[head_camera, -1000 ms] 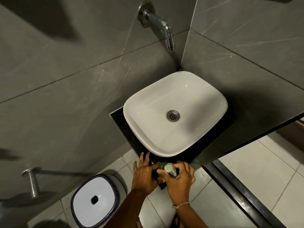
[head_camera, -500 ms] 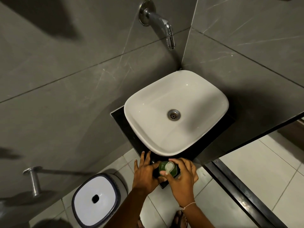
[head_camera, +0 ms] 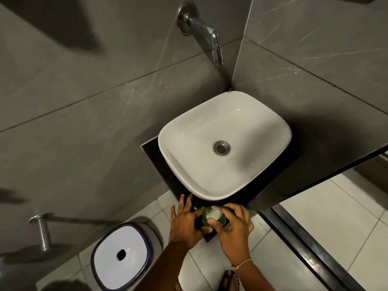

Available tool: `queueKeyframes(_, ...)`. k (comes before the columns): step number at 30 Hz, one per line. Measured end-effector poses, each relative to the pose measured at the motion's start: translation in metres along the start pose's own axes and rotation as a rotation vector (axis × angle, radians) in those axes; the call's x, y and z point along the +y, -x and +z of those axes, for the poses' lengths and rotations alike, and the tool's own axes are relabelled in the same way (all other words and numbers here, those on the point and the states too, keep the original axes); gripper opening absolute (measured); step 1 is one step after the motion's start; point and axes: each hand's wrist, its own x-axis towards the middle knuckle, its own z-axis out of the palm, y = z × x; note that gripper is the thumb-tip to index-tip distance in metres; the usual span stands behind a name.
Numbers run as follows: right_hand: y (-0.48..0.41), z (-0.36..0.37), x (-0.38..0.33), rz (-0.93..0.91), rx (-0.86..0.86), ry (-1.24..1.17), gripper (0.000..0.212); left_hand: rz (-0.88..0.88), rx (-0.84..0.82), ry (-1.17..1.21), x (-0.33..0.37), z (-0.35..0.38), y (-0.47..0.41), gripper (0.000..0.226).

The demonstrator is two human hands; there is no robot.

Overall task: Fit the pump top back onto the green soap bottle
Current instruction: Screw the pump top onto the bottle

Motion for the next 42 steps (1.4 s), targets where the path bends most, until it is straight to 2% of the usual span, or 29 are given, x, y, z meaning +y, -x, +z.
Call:
queueKeyframes(6,0.004,0.009,-0.001,0.03,0.079,0.029,0.035,0.006,0.004,-0.005,-0.001,0.0,-0.001,0.073)
queueKeyframes(9,0.002,0.004,-0.003,0.033,0.021,0.027,0.036,0.015,0.003,-0.011,-0.001,-0.001,0.0,0.072)
queueKeyframes(14,-0.003,-0.032,-0.005,-0.179,-0.096,0.054,0.06,0.013,-0.012,-0.016,0.001,-0.005,0.0,0.072)
queueKeyframes(16,-0.011,-0.043,-0.01,-0.302,-0.125,0.089,0.057,0.003,-0.018,-0.007,0.002,-0.006,0.0,0.073)
queueKeyframes(19,-0.025,-0.05,-0.018,-0.452,-0.162,0.162,0.039,0.002,-0.024,0.015,0.003,-0.008,0.001,0.074)
queueKeyframes(22,-0.034,-0.053,-0.019,-0.489,-0.218,0.193,0.028,0.004,-0.034,0.008,0.003,-0.008,0.001,0.075)
queueKeyframes(31,-0.053,-0.068,-0.027,-0.579,-0.472,0.296,0.03,0.006,-0.037,0.014,0.004,-0.01,0.002,0.072)
queueKeyframes(35,-0.055,-0.072,-0.03,-0.593,-0.53,0.337,0.032,0.006,-0.036,0.01,0.004,-0.01,0.002,0.072)
queueKeyframes(38,-0.049,-0.073,-0.031,-0.5,-0.468,0.233,0.035,0.0,-0.032,0.009,0.004,-0.01,0.002,0.072)
queueKeyframes(42,-0.032,-0.063,-0.031,-0.302,-0.217,0.181,0.028,-0.002,-0.031,0.001,0.004,-0.009,0.001,0.07)
